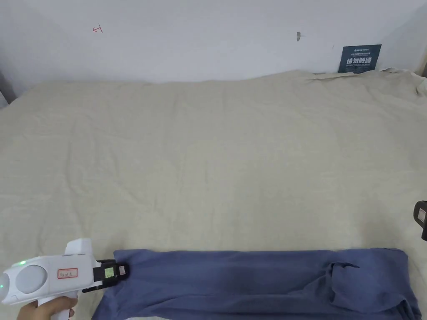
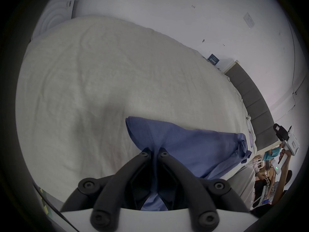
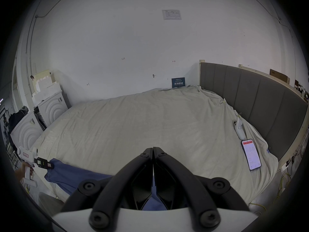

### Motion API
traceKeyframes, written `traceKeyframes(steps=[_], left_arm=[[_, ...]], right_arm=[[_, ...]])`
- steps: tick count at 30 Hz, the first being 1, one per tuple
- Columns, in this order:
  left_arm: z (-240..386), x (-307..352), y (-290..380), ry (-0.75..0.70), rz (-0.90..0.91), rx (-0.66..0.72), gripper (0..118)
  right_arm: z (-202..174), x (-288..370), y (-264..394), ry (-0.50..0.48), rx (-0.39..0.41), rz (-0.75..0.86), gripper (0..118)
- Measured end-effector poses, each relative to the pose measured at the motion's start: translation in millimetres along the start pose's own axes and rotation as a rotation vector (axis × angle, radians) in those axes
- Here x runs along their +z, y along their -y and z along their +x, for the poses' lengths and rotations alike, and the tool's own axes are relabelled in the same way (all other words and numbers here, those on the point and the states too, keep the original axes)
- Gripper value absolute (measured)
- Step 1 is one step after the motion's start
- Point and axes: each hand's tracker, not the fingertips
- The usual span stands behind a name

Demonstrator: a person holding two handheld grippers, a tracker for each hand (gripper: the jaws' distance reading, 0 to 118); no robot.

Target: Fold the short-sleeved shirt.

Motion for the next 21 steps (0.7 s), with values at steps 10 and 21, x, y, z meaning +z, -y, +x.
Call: traceKeyframes(steps=[10, 21], left_arm=[[10.7, 63.1, -17.1, -0.170, 0.046, 0.020, 3], [126.0, 46.0, -25.0, -0.091, -0.026, -0.089, 3]], right_arm=[[-1.6, -0.7, -0.2, -0.032, -0.002, 0.003, 0], [2.6, 5.2, 2.7, -0.061, 0.004, 0.004, 0]])
